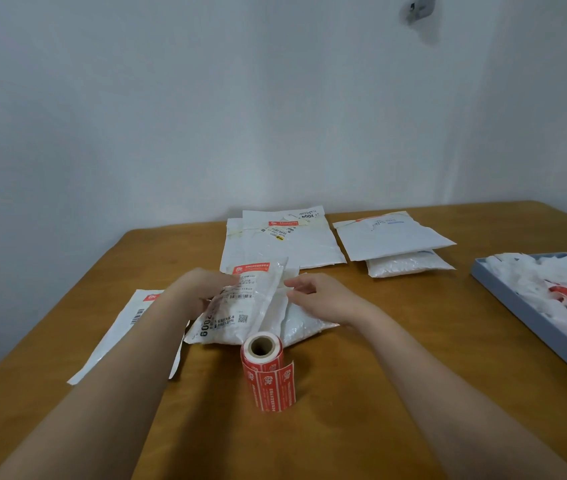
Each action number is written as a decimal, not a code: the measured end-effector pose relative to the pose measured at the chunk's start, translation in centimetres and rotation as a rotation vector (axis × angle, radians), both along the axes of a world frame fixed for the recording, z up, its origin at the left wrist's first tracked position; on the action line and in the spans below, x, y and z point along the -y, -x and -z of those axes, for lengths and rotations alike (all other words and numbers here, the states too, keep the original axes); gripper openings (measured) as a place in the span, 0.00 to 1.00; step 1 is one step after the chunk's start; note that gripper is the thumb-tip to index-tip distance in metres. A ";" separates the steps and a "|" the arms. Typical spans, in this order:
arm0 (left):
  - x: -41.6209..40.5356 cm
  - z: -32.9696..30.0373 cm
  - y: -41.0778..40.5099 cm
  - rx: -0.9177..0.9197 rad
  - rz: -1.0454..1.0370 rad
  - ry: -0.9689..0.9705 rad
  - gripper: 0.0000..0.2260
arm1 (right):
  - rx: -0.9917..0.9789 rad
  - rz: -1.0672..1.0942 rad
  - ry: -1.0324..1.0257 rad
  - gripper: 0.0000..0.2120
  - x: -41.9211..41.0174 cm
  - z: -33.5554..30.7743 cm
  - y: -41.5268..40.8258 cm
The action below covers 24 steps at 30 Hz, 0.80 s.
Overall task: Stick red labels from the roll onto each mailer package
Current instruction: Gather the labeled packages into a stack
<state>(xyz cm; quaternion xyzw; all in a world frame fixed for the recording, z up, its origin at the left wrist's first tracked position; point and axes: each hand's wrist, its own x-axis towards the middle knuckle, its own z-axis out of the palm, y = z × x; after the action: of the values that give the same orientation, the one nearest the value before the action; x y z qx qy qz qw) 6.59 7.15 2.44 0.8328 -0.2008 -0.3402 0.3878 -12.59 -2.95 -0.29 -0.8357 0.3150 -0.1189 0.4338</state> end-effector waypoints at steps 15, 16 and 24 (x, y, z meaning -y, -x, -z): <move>0.7 0.9 -1.3 -0.063 0.002 -0.042 0.22 | 0.167 0.129 -0.289 0.39 -0.4 0.5 -2.2; 0.7 0.8 -1.1 -0.079 -0.007 -0.043 0.21 | 0.196 0.157 -0.338 0.40 -0.3 0.7 -2.5; 0.2 -0.6 -0.4 -0.124 -0.012 0.038 0.20 | 0.300 0.207 -0.385 0.27 0.1 0.0 -2.9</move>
<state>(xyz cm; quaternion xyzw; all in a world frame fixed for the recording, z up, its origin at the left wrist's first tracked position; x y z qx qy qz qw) 6.96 6.96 3.07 0.8038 -0.1779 -0.3849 0.4173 -9.72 -3.01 -0.28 -0.6742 0.3476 -0.2231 0.6123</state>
